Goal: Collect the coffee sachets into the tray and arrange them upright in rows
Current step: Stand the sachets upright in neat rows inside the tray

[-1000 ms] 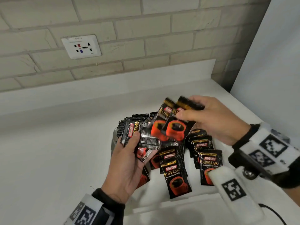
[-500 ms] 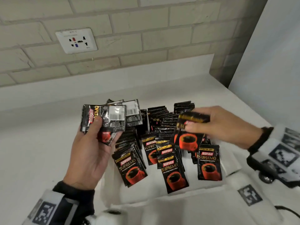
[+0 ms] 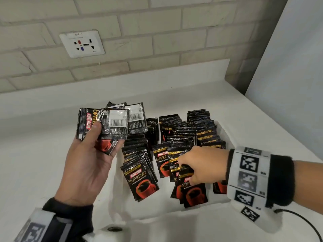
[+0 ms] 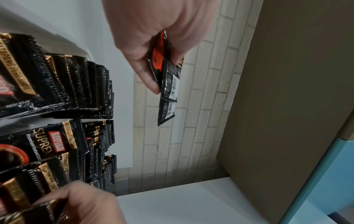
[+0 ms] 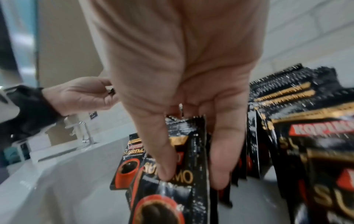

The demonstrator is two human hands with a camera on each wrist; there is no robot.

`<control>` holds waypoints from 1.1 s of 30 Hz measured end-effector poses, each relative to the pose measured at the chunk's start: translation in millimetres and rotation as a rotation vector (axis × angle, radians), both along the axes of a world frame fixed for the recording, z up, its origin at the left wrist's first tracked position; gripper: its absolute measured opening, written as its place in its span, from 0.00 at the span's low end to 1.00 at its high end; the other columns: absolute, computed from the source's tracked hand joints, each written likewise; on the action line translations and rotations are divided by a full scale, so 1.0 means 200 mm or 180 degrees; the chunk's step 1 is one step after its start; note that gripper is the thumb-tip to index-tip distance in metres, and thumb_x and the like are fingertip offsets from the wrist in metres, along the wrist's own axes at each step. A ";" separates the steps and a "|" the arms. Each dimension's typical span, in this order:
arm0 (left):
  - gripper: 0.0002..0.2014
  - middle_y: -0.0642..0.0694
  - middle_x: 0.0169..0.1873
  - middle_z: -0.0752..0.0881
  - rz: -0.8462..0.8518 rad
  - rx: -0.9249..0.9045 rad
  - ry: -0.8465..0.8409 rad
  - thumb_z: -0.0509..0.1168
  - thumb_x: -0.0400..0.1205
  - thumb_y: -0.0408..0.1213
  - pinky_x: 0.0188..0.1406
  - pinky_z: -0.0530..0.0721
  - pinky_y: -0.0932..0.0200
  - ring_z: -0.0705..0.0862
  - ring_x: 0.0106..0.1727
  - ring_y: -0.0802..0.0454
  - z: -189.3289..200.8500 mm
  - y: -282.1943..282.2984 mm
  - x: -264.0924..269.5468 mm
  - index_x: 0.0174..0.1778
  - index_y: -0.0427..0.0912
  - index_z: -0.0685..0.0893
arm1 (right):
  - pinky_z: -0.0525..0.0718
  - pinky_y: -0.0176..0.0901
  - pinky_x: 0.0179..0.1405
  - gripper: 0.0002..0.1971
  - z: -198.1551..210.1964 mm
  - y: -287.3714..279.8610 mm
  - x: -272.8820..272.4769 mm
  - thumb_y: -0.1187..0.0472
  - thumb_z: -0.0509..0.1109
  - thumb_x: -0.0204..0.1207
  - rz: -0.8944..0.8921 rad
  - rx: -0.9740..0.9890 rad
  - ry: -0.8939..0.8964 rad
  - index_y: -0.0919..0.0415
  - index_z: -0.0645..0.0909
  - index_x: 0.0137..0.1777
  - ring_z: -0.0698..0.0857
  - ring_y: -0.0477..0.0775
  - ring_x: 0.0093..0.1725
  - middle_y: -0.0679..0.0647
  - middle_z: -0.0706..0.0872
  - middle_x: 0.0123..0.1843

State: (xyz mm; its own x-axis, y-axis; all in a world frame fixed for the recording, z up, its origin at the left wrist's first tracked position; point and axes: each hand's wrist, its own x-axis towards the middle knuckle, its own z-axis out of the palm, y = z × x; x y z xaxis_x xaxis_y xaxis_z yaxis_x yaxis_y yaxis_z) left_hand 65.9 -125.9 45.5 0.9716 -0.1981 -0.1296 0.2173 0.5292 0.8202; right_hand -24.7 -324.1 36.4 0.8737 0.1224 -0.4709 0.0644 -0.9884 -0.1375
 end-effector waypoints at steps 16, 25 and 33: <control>0.06 0.48 0.38 0.91 -0.0215 0.0222 0.0256 0.62 0.82 0.35 0.25 0.86 0.62 0.90 0.36 0.56 -0.06 -0.04 -0.04 0.52 0.43 0.81 | 0.61 0.40 0.21 0.21 -0.04 0.04 0.02 0.57 0.64 0.77 0.0531 -0.1093 -0.0896 0.59 0.61 0.65 0.70 0.52 0.28 0.52 0.72 0.37; 0.06 0.47 0.36 0.91 -0.0259 0.0193 0.0199 0.64 0.78 0.28 0.27 0.87 0.60 0.90 0.34 0.55 -0.08 -0.10 -0.07 0.49 0.41 0.80 | 0.77 0.45 0.36 0.22 0.08 0.00 0.00 0.47 0.62 0.78 0.0060 -0.0681 -0.1292 0.56 0.63 0.67 0.84 0.56 0.48 0.53 0.82 0.51; 0.15 0.47 0.35 0.91 -0.0319 0.0201 0.0054 0.68 0.68 0.26 0.28 0.87 0.60 0.90 0.34 0.54 -0.06 -0.19 -0.13 0.50 0.41 0.81 | 0.87 0.44 0.45 0.18 0.25 -0.02 0.00 0.38 0.65 0.69 -0.1590 0.2097 -0.1492 0.47 0.78 0.53 0.85 0.43 0.42 0.44 0.85 0.45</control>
State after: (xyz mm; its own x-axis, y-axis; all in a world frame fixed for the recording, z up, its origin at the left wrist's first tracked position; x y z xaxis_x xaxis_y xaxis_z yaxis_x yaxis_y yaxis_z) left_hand 39.5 -162.9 33.5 0.9449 -0.2850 -0.1612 0.2807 0.4515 0.8470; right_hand -24.7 -327.7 85.9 0.9792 -0.2006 -0.0287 -0.1549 -0.6493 -0.7446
